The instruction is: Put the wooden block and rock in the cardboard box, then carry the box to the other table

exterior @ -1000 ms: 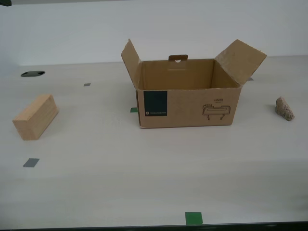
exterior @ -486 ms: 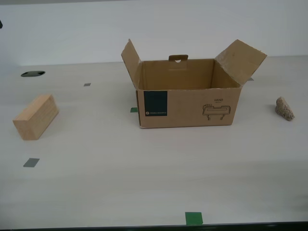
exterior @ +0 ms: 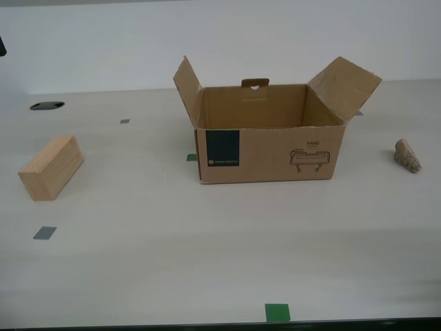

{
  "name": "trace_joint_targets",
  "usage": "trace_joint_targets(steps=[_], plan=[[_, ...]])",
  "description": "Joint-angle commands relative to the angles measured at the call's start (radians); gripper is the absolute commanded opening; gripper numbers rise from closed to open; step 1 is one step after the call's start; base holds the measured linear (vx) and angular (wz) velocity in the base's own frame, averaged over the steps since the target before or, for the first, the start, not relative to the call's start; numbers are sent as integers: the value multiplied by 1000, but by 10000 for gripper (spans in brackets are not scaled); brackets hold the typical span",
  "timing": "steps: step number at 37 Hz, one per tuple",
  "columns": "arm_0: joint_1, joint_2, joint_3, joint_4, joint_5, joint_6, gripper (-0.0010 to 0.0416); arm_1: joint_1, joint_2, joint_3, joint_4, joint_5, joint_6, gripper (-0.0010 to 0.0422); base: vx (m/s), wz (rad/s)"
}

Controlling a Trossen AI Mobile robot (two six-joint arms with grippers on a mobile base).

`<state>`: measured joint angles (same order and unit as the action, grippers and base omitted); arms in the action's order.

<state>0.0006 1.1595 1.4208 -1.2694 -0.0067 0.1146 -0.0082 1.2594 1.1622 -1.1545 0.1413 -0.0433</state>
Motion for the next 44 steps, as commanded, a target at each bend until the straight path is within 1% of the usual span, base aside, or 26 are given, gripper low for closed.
trace_joint_targets(steps=[1, 8, 11, 20, 24, 31, 36, 44], plan=[[0, 35, 35, -60, 1, 4, -1, 0, -3, 2, -26, 5, 8, 0, 0, 0], [0, 133, 112, -160, 0, 3, 0, 0, -3, 1, -60, 5, 7, 0, 0, 0], [0, 164, 131, -156, 0, -10, 0, 0, -3, 1, -68, 5, 7, 0, 0, 0], [0, 237, 160, -140, 0, -10, 0, 0, -3, 1, -68, 5, 8, 0, 0, 0], [0, 259, 154, -132, 0, -10, 0, 0, -3, 1, -58, 5, 10, 0, 0, 0], [0, 275, 113, -92, 0, -11, 0, 0, -3, 1, -14, 5, 11, 0, 0, 0], [0, 274, 72, -39, 0, -10, 0, 0, -3, 1, 35, 5, 10, 0, 0, 0], [1, 274, 69, -8, 0, -10, 0, 0, -3, 1, 41, 5, 23, 0, 0, 0]])
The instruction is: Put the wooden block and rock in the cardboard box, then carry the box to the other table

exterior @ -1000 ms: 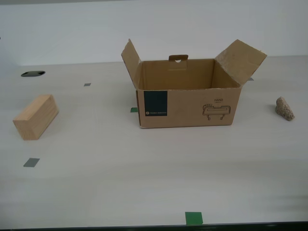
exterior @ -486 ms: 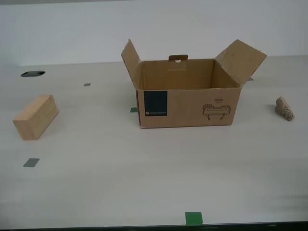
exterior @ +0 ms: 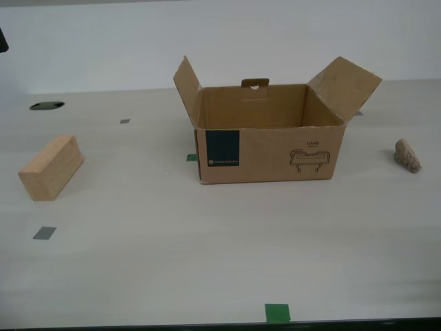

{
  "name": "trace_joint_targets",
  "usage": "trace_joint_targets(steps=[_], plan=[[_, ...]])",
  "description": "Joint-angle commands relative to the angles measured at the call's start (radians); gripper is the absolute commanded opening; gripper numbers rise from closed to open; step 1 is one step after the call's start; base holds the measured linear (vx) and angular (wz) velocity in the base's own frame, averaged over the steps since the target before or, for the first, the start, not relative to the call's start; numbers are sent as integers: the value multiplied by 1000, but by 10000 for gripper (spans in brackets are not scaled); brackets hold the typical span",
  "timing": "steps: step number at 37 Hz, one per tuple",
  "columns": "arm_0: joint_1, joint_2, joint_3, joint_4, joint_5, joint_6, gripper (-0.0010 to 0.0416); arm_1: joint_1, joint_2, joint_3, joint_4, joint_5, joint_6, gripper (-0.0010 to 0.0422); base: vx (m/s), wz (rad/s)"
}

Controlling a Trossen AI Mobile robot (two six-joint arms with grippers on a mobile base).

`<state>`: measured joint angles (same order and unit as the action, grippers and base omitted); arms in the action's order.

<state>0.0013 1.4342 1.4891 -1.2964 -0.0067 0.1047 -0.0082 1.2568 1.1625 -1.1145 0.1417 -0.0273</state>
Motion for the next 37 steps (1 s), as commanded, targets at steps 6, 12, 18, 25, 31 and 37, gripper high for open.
trace_joint_targets(steps=[6, 12, 18, 25, 31, 37], plan=[[0, 0, 1, 34, 0, 9, 0, 0, 0, 1, 1, 5, 6, 0, 0, 0], [0, 0, 1, 39, 0, 8, 0, 0, 0, 1, -1, 5, 9, 0, 0, 0], [5, 2, 1, 66, 0, 8, 1, 0, 0, 1, -1, 5, 66, 0, 0, 0], [6, 1, 1, 66, 0, 8, 3, 0, 0, 1, 0, 5, 66, 0, 0, 0], [7, 1, 1, 61, 0, 8, 3, 0, 0, 0, -2, 5, 66, 0, 0, 0], [7, 1, -6, 59, 1, 8, 3, 0, 0, 0, 3, -10, 61, 26, 0, 0]])
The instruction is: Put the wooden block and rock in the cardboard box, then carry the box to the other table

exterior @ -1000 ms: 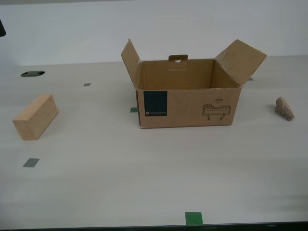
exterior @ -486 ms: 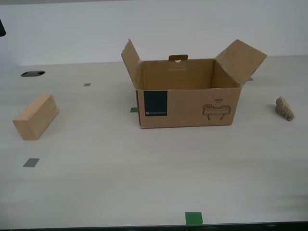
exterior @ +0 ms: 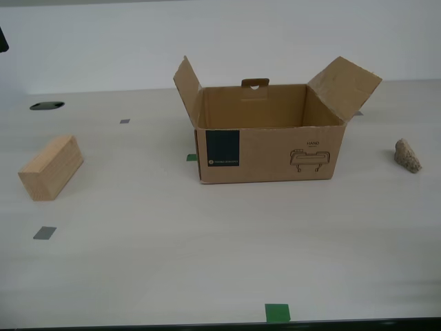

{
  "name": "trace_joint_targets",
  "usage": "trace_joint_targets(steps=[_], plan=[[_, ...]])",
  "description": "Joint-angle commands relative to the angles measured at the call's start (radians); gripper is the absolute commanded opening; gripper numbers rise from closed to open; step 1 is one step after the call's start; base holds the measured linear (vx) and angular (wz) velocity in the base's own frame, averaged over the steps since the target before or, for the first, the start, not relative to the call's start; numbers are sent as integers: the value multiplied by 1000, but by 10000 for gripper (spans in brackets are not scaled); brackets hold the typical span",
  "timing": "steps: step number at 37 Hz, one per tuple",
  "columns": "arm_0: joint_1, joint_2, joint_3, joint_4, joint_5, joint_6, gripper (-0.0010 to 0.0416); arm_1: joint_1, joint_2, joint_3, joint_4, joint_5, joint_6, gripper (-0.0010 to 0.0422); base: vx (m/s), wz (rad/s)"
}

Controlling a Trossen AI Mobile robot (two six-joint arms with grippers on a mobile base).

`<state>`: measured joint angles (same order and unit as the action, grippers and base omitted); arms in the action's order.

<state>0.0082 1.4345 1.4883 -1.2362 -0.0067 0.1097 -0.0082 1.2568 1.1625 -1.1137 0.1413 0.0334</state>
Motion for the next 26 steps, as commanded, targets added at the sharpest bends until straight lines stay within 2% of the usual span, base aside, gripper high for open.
trace_joint_targets(steps=[1, 5, 8, 12, 14, 17, 19, 26], plan=[[0, 1, -9, -2, 1, 5, 3, 0, 0, 0, 3, -23, -2, 35, 0, 0], [0, 1, -30, -6, 1, 6, 3, 0, 0, -2, 5, -101, -64, 81, 0, 0], [0, 1, -54, -2, 2, 5, 3, 0, 0, -2, 3, -130, -71, 118, 0, 0], [1, 1, -94, 13, 16, -6, 3, 0, 0, -2, 4, -130, -79, 166, 0, 0], [1, 1, -114, 32, 38, -16, 3, 0, 0, -2, 4, -130, -79, 189, 0, 0], [1, 1, -142, 61, 84, -58, 3, 0, 0, -2, 3, -130, -79, 224, 0, 0], [1, 1, -153, 62, 118, -57, 3, 0, 0, -2, 2, -130, -79, 246, 0, 0], [2, 1, -167, 66, 124, -58, 3, 0, 0, -2, 0, -129, -78, 311, 0, 0]])
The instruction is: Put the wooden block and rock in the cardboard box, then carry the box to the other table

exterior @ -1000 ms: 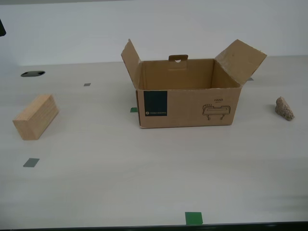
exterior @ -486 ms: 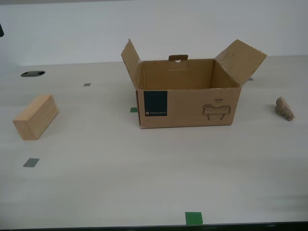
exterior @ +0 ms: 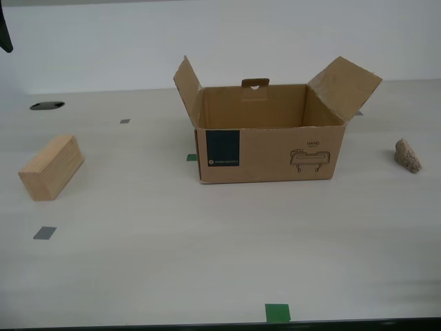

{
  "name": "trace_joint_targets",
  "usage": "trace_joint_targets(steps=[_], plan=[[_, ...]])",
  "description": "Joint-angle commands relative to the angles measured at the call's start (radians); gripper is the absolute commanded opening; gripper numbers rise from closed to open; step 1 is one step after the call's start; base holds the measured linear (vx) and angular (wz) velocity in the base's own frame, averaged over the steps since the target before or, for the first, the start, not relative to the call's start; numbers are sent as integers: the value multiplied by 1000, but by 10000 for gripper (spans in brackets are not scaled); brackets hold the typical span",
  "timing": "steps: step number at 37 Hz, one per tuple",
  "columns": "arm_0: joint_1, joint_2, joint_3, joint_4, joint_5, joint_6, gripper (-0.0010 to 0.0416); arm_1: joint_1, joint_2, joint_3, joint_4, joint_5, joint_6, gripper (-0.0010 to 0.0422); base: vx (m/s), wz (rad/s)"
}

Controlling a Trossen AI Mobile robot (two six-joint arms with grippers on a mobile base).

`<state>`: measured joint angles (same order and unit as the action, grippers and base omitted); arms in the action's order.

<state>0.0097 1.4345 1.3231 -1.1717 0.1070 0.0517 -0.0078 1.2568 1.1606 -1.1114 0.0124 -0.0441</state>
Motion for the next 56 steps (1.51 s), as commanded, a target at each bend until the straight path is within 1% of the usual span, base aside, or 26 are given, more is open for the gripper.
trace_joint_targets(steps=[1, 8, 15, 20, 26, 30, 40, 43, 44, 50, 53, 56], plan=[[0, 1, -2, 2, 11, 1, 3, 0, 0, 0, -2, 0, -1, 318, 0, 0], [3, 1, -2, -5, 11, 1, 3, 0, 0, 0, -3, 0, -1, 362, 0, 0], [5, 1, -3, -12, 11, 1, 5, 0, 0, 0, -2, 0, 0, 383, 0, 0], [6, 1, -13, -18, 11, 0, 39, 0, 0, 0, -2, -1, 0, 387, 0, 0], [7, 1, -43, -41, 11, 0, 112, 0, 0, 0, -2, 0, 0, 387, 0, 0], [8, 1, -62, -42, 11, 1, 179, 0, 0, 0, -2, -1, -1, 387, 0, 0], [11, 0, -64, -44, 11, 0, 357, 0, 0, 0, -6, -1, 0, 387, 0, 0], [11, 0, -64, -44, 11, 0, 403, 0, 0, 0, -8, -1, 0, 387, 0, 0], [11, 0, -64, -44, 11, 0, 410, 0, 0, 0, -9, -1, 0, 387, 0, 0], [12, 0, -64, -44, 11, -1, 363, 0, 0, 0, -13, -1, 8, 390, 0, 0], [12, 0, -64, -45, 11, 0, 355, 0, 0, 1, -14, -1, 10, 397, 0, 0], [12, 0, -64, -45, 11, 0, 356, 0, 0, 0, -17, -1, 10, 401, 0, 0]])
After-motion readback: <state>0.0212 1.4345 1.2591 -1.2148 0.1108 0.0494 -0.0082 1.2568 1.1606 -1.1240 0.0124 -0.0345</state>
